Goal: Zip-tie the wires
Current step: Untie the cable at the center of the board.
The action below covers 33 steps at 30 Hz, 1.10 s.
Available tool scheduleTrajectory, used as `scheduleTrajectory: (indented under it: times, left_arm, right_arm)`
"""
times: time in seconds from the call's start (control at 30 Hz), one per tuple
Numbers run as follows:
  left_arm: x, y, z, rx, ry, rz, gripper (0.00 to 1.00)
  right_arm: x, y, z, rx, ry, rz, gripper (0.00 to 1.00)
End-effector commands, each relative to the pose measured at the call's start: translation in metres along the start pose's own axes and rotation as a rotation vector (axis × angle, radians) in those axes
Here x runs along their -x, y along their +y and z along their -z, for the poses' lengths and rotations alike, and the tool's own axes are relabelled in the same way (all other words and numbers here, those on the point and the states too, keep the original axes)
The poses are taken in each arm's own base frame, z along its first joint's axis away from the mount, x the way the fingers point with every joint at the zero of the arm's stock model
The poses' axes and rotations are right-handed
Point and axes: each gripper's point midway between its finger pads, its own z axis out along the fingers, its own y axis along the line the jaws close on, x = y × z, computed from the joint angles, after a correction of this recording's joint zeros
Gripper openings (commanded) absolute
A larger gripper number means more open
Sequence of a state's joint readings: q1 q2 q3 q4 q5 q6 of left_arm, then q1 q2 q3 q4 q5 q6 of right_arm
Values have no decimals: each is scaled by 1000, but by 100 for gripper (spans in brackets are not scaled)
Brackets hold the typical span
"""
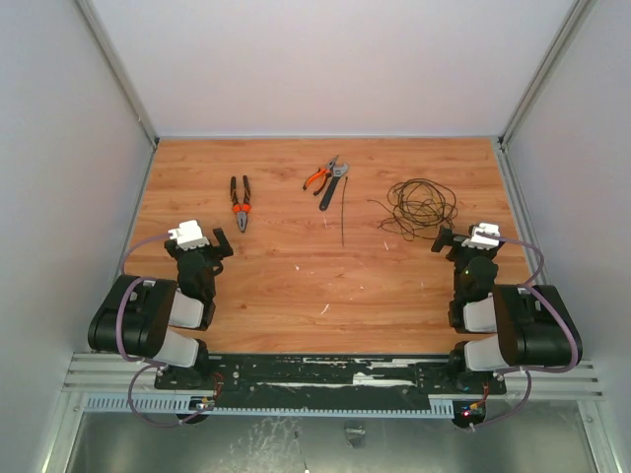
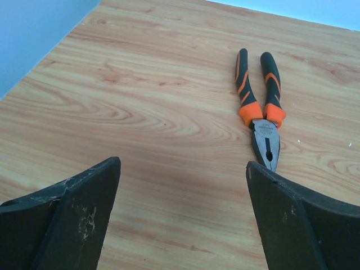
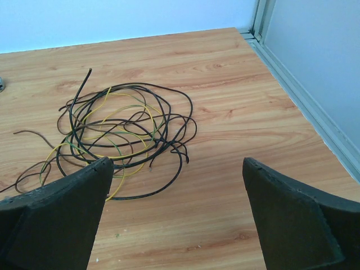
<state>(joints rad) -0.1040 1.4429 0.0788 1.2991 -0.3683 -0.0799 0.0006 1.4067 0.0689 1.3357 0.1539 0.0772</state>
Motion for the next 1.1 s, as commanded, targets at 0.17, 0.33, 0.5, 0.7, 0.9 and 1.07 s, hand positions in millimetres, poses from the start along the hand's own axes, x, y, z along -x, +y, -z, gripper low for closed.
scheduleTrajectory:
  times: [0.17, 0.33, 0.5, 0.7, 0.9, 1.07]
  left_arm:
    - [11, 0, -4, 4, -38, 16, 98]
    - [11, 0, -4, 3, -37, 16, 98]
    - [10, -1, -6, -6, -30, 18, 98]
    - [24, 5, -13, 54, -17, 24, 98]
    - [98, -42, -30, -63, 8, 265, 98]
    - [147, -81, -18, -247, 12, 424, 98]
  right_arm:
    - [6, 3, -5, 5, -17, 11, 99]
    - [6, 3, -4, 5, -17, 11, 99]
    - [1, 22, -13, 115, 20, 57, 99]
    - [8, 31, -46, 127, 188, 56, 99]
    - [24, 81, -66, 270, 307, -121, 99]
    - [-1, 101, -82, 262, 458, -186, 92]
